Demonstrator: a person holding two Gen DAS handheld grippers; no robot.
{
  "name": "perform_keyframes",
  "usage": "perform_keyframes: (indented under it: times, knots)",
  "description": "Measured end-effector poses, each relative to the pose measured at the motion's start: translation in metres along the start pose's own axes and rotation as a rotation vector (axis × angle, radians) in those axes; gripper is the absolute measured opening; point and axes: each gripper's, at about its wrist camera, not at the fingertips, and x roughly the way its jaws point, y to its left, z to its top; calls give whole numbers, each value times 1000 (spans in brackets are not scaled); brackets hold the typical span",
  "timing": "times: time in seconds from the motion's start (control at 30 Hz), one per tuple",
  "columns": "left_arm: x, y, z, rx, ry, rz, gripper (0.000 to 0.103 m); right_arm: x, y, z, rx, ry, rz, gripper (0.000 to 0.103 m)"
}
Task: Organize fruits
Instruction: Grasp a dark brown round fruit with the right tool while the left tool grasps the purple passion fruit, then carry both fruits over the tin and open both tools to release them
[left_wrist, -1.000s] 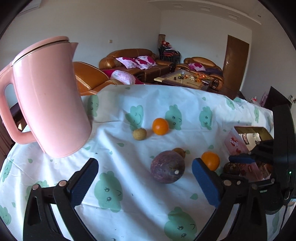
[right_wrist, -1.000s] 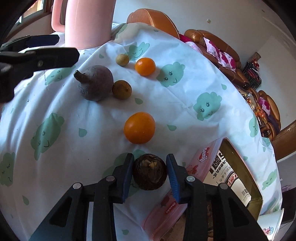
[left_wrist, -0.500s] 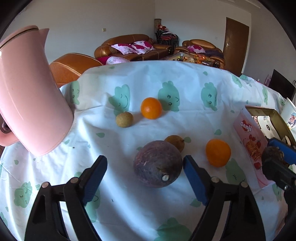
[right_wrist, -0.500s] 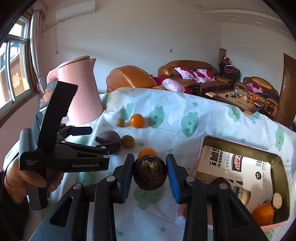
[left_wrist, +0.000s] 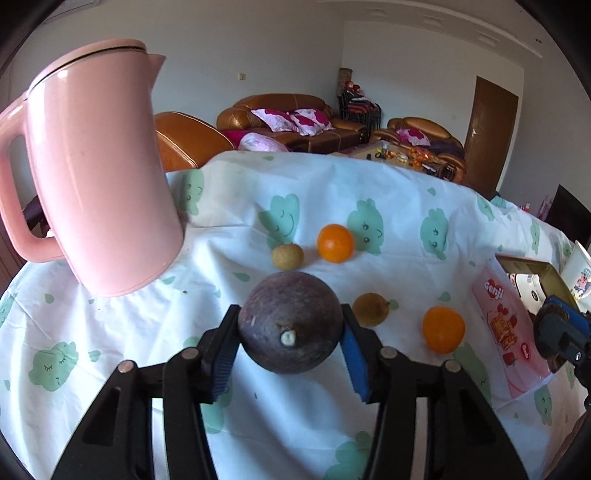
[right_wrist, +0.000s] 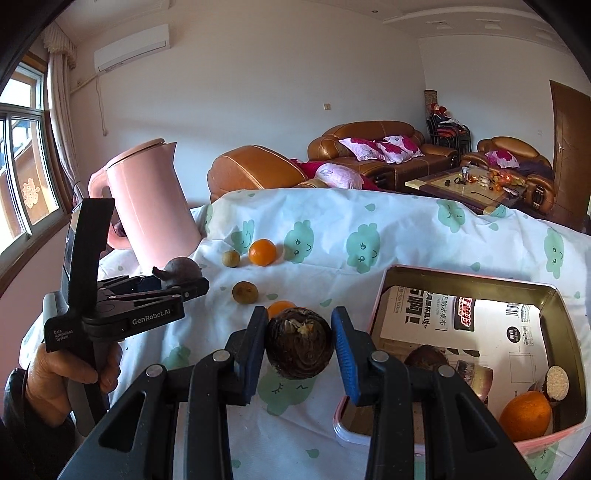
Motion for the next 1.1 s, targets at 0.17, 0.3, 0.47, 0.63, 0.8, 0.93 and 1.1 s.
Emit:
perform_keyframes:
  times: [0.17,0.3,0.47,0.63,0.8,0.93,1.1]
  knots:
    - [-19,-2,2,-36,-114,14,53,-16,-3,5,19,-56,41,38]
    - [-30,-20,0,-9,-169,-7,53,-28,-7,9,22,-96,50,38]
    - [-36,-44,-3,10,-180,-41,53,-41,-21,13,6,-133,-6,38]
    - [-42,-83,-7,77,-196,-38,53,-56,-51,16,39,-164,-70,38]
    - [-43,-120,-4,111,-193,-74,53,-64,-77,14,23,-170,-155,38]
    - [-43,-152,-3,152,-200,-114,53,-65,-99,12,43,-155,-200,38]
    - [-41,-189,0,179,-189,-164,54,-65,-126,10,85,-131,-236,38]
